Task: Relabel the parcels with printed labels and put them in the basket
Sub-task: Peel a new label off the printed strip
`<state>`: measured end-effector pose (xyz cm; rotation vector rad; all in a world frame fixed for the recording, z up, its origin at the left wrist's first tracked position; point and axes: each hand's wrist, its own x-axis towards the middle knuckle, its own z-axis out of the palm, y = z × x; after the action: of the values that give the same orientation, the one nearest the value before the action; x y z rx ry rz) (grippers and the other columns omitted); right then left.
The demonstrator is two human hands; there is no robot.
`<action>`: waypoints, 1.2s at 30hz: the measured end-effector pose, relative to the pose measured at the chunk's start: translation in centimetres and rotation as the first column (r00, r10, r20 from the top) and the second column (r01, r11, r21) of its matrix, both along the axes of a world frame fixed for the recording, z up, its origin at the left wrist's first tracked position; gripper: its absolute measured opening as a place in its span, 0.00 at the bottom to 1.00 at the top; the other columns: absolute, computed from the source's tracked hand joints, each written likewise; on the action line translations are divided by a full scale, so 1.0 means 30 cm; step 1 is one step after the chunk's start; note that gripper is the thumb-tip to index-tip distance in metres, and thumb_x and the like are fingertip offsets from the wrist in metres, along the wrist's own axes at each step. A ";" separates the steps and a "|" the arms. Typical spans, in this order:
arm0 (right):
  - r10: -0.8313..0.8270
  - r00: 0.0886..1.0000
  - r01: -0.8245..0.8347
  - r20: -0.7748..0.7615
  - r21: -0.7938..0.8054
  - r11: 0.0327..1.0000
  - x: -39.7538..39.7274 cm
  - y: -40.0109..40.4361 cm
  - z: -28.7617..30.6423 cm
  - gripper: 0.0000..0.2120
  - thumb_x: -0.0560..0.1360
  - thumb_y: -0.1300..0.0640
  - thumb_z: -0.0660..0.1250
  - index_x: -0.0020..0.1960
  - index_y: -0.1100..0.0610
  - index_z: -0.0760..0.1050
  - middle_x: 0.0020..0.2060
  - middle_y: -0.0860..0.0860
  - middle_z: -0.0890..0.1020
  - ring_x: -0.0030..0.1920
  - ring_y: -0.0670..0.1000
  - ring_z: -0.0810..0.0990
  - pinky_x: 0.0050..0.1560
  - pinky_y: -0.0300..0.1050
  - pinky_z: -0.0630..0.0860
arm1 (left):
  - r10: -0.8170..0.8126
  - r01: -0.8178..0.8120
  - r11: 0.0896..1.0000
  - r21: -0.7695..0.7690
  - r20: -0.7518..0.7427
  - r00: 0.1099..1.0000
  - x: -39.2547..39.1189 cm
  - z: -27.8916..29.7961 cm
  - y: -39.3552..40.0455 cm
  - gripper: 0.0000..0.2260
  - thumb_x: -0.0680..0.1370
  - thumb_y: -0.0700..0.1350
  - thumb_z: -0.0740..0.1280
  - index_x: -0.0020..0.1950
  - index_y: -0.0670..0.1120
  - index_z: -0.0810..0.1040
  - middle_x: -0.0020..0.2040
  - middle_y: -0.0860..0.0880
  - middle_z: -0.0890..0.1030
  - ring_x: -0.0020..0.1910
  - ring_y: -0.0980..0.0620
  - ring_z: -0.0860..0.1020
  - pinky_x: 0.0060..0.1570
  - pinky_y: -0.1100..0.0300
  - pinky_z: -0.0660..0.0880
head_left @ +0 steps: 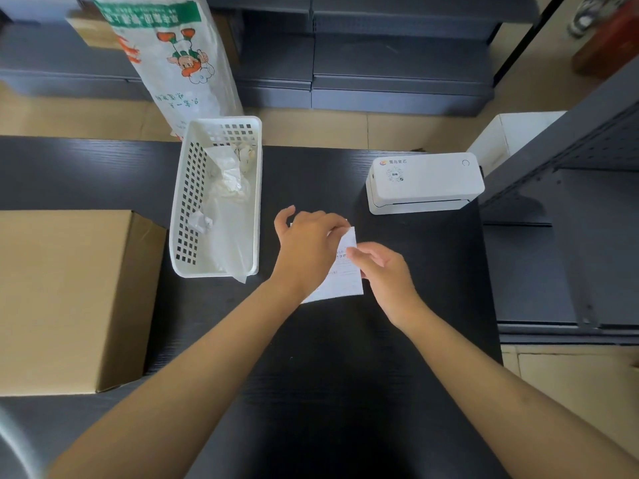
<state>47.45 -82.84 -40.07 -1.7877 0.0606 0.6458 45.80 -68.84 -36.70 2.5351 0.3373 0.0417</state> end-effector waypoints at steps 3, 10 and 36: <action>-0.073 0.997 0.072 0.022 0.043 0.996 0.009 0.002 0.005 0.04 0.75 0.53 0.68 0.44 0.45 0.80 0.42 0.41 0.84 0.47 0.39 0.81 0.44 0.33 0.74 | -0.031 0.031 0.999 0.032 -0.006 1.000 -0.008 -0.007 0.010 0.11 0.82 0.47 0.59 0.55 0.53 0.82 0.53 0.55 0.81 0.58 0.54 0.75 0.70 0.54 0.45; -0.120 0.985 0.132 -0.122 0.094 0.987 0.023 0.012 -0.001 0.06 0.76 0.57 0.68 0.47 0.47 0.80 0.47 0.46 0.84 0.52 0.47 0.81 0.50 0.42 0.77 | -0.087 0.057 0.965 0.256 0.107 0.990 -0.052 -0.009 -0.008 0.08 0.74 0.41 0.72 0.52 0.48 0.83 0.53 0.47 0.81 0.53 0.44 0.77 0.56 0.47 0.66; 0.036 0.997 -0.035 0.064 -0.008 0.999 0.000 0.028 0.039 0.11 0.76 0.59 0.64 0.40 0.45 0.79 0.40 0.41 0.82 0.46 0.40 0.78 0.44 0.35 0.70 | 0.007 -0.015 0.965 -0.262 -0.031 0.999 -0.065 -0.024 0.019 0.02 0.75 0.47 0.71 0.46 0.51 0.79 0.44 0.60 0.74 0.47 0.58 0.75 0.60 0.49 0.71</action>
<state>47.44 -82.01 -38.91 -1.8185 -0.0122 0.6139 43.85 -68.29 -37.43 2.2731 0.3445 -0.0347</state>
